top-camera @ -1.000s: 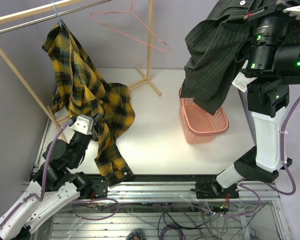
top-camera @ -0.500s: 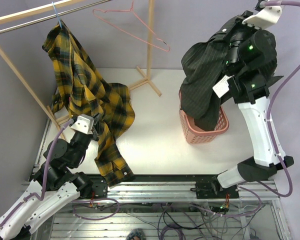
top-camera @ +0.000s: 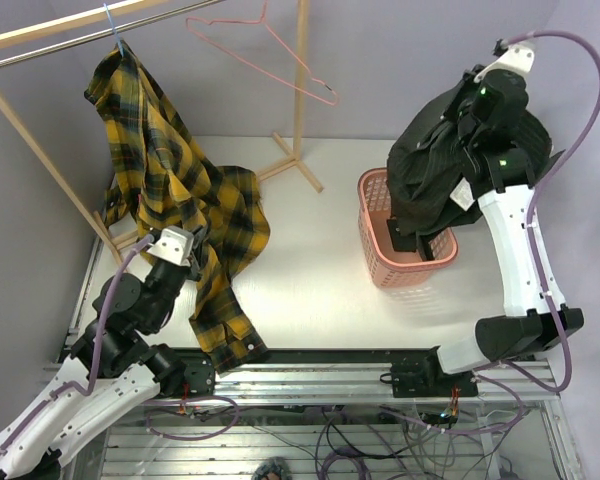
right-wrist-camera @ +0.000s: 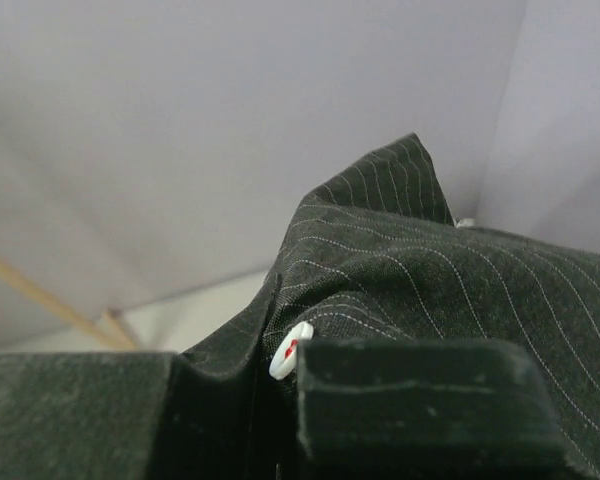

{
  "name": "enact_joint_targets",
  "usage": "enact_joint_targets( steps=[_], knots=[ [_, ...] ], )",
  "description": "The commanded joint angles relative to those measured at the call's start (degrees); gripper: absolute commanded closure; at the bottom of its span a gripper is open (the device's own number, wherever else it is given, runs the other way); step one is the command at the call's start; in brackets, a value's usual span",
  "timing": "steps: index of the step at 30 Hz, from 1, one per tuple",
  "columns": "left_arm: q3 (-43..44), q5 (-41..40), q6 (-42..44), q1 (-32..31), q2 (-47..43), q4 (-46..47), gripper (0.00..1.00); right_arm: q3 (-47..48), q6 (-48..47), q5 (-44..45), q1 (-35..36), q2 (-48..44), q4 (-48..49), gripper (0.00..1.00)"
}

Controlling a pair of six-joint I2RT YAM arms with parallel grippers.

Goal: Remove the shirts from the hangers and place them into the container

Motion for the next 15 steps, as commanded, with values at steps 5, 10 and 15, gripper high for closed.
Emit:
enact_joint_targets(
  steps=[5,10,15],
  knots=[
    [1.5,2.0,-0.9,0.4,1.9,1.0,0.8,-12.2,2.8,-12.1,2.2,-6.1,-7.4,1.0],
    [1.4,2.1,-0.7,0.4,2.7,1.2,0.8,-14.8,-1.1,-10.4,8.5,-10.0,-8.2,1.0],
    [1.6,2.2,-0.6,0.5,3.6,1.2,0.81,-10.6,-3.0,-3.9,15.0,-13.7,-7.0,1.0]
  ],
)
